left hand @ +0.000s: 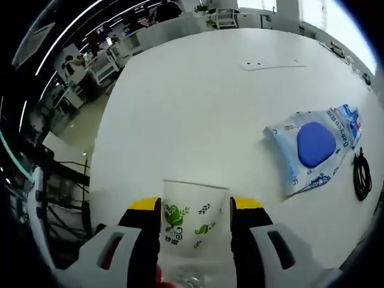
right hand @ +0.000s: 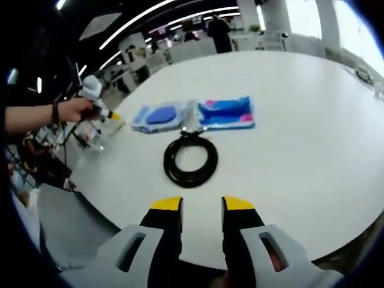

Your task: Arrange the tabletop items into an orderly group along one side of the table until the central work area is clear of visible clutter.

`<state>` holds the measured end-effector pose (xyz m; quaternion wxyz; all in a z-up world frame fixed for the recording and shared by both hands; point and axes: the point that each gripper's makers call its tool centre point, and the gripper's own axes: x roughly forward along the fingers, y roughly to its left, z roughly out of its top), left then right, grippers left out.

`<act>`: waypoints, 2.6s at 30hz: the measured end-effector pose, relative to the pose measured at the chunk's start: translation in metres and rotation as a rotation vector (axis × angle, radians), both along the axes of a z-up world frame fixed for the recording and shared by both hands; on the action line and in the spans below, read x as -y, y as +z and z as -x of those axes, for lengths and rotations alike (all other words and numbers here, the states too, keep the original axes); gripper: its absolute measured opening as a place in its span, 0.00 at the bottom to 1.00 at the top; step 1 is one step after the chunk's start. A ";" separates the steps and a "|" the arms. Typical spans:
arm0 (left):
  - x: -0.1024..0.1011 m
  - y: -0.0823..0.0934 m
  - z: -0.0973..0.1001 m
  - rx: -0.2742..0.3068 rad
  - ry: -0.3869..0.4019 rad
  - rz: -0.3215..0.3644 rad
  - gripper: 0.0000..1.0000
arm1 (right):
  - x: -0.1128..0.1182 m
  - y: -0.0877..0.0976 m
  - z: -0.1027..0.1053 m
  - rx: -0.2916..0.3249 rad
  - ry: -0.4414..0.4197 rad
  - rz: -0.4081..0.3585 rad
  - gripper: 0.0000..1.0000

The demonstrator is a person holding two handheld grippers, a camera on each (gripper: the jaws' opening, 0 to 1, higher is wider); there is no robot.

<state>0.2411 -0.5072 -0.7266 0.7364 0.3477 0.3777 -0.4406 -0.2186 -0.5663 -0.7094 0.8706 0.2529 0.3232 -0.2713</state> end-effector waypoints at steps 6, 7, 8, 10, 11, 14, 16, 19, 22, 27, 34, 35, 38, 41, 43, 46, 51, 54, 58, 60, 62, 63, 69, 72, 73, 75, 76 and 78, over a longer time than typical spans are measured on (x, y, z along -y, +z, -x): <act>0.001 -0.003 -0.005 0.005 -0.007 -0.023 0.43 | -0.003 0.000 -0.007 0.004 0.022 -0.004 0.25; 0.001 -0.004 -0.006 0.005 -0.005 -0.023 0.43 | -0.003 0.000 -0.008 0.004 0.026 -0.004 0.25; 0.000 -0.005 -0.006 -0.001 -0.003 -0.023 0.43 | -0.005 0.000 -0.009 -0.001 0.033 -0.003 0.25; 0.000 -0.006 -0.006 -0.007 -0.001 -0.021 0.42 | -0.008 -0.001 -0.011 -0.006 0.050 -0.003 0.27; 0.001 -0.005 -0.007 -0.008 -0.001 -0.020 0.41 | -0.009 -0.001 -0.012 -0.007 0.055 -0.004 0.28; 0.002 -0.005 -0.007 -0.017 -0.001 -0.008 0.39 | -0.011 -0.001 -0.013 -0.015 0.070 0.001 0.28; 0.003 -0.004 -0.002 -0.024 -0.013 -0.001 0.38 | -0.012 0.000 -0.014 -0.015 0.072 0.003 0.28; 0.004 -0.004 0.008 -0.038 -0.026 0.009 0.37 | -0.014 0.000 -0.017 -0.014 0.077 0.005 0.28; 0.005 -0.005 0.023 -0.052 -0.061 0.010 0.37 | -0.016 0.000 -0.020 -0.016 0.087 0.010 0.28; 0.003 -0.006 0.042 -0.070 -0.097 0.023 0.38 | -0.020 0.003 -0.026 -0.006 0.094 0.016 0.28; -0.006 -0.006 0.068 -0.101 -0.147 0.020 0.38 | -0.028 0.004 -0.033 0.004 0.119 0.025 0.31; -0.009 -0.006 0.073 -0.103 -0.160 0.017 0.39 | -0.029 0.005 -0.034 0.007 0.122 0.027 0.31; -0.017 -0.006 0.084 -0.112 -0.182 0.014 0.39 | -0.031 0.008 -0.036 0.017 0.128 0.037 0.32; -0.024 -0.007 0.094 -0.111 -0.214 0.002 0.39 | -0.033 0.010 -0.037 0.026 0.133 0.045 0.34; -0.029 -0.007 0.100 -0.120 -0.219 0.000 0.39 | -0.036 0.010 -0.038 0.024 0.143 0.050 0.34; -0.037 -0.008 0.113 -0.127 -0.247 -0.009 0.39 | -0.040 0.012 -0.038 0.023 0.161 0.060 0.35; -0.051 -0.013 0.131 -0.127 -0.307 -0.028 0.40 | -0.041 0.014 -0.036 0.034 0.154 0.068 0.37; -0.062 -0.013 0.145 -0.134 -0.335 -0.034 0.40 | -0.042 0.017 -0.034 0.041 0.145 0.076 0.37; -0.069 -0.017 0.155 -0.155 -0.345 -0.033 0.41 | -0.044 0.017 -0.032 0.049 0.131 0.078 0.37; -0.073 -0.020 0.160 -0.181 -0.342 -0.034 0.42 | -0.046 0.017 -0.031 0.049 0.132 0.077 0.37; -0.075 -0.023 0.162 -0.190 -0.345 -0.039 0.43 | -0.048 0.016 -0.031 0.048 0.134 0.077 0.37; -0.076 -0.025 0.163 -0.192 -0.350 -0.043 0.43 | -0.048 0.017 -0.031 0.050 0.132 0.077 0.37; -0.084 -0.035 0.166 -0.226 -0.352 -0.073 0.45 | -0.050 0.018 -0.028 0.053 0.128 0.078 0.37; -0.089 -0.039 0.166 -0.235 -0.336 -0.061 0.46 | -0.051 0.019 -0.025 0.052 0.128 0.080 0.37; -0.089 -0.038 0.167 -0.231 -0.340 -0.053 0.45 | -0.051 0.019 -0.025 0.052 0.128 0.079 0.37; -0.089 -0.034 0.167 -0.227 -0.337 -0.035 0.43 | -0.051 0.019 -0.024 0.053 0.131 0.078 0.37; -0.089 -0.033 0.166 -0.229 -0.329 -0.022 0.42 | -0.052 0.018 -0.023 0.051 0.136 0.077 0.37; -0.089 -0.028 0.168 -0.236 -0.311 0.017 0.41 | -0.053 0.019 -0.024 0.055 0.143 0.073 0.37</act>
